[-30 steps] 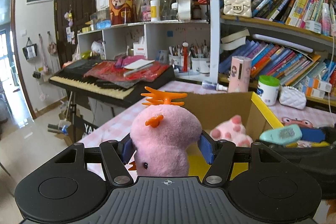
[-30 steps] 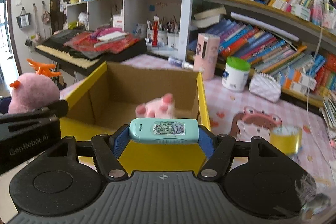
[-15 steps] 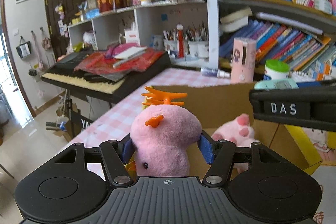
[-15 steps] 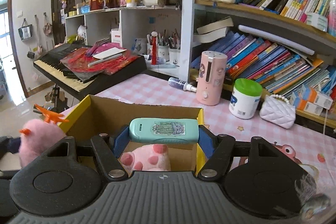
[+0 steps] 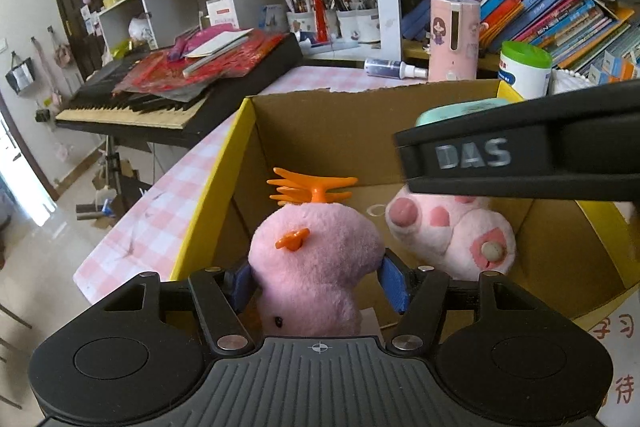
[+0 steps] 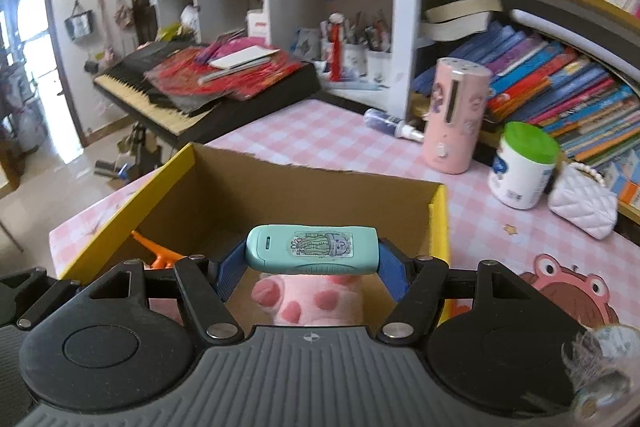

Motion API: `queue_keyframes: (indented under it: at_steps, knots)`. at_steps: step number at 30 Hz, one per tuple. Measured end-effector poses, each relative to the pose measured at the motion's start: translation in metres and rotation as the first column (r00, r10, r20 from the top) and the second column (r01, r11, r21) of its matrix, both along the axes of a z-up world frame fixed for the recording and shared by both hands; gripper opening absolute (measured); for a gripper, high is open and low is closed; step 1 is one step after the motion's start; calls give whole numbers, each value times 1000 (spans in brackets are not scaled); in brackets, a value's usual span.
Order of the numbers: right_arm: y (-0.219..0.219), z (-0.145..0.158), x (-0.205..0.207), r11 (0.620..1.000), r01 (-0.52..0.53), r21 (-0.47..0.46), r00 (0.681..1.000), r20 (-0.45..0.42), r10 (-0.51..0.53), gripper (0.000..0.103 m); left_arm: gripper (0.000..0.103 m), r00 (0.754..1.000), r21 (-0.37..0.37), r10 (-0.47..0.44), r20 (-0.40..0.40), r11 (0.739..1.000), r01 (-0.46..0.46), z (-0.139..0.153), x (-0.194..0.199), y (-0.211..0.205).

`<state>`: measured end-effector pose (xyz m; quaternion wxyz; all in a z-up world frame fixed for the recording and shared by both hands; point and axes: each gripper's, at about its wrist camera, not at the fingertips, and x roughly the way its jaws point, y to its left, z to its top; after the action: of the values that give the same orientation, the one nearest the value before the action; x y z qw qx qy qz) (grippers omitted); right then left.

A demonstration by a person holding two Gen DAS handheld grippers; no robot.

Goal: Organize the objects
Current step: 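Lower the eraser into the box and open the right tool while the left tool releases the chick inside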

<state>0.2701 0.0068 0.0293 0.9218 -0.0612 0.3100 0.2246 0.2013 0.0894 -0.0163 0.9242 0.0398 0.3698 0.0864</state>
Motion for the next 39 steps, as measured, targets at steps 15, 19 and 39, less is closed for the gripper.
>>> queue_keyframes:
  at_steps: [15, 19, 39]
  knots:
    - [37, -18, 17, 988, -140, -68, 988, -80, 134, 67, 86, 998, 38, 8, 56, 999, -10, 6, -10, 3]
    - [49, -21, 19, 976, -187, -109, 980, -93, 177, 67, 87, 998, 28, 10, 59, 1000, -12, 8, -11, 5]
    - [33, -3, -5, 995, -90, -46, 995, -50, 87, 81, 91, 993, -17, -4, 116, 1000, 6, 18, -39, 12]
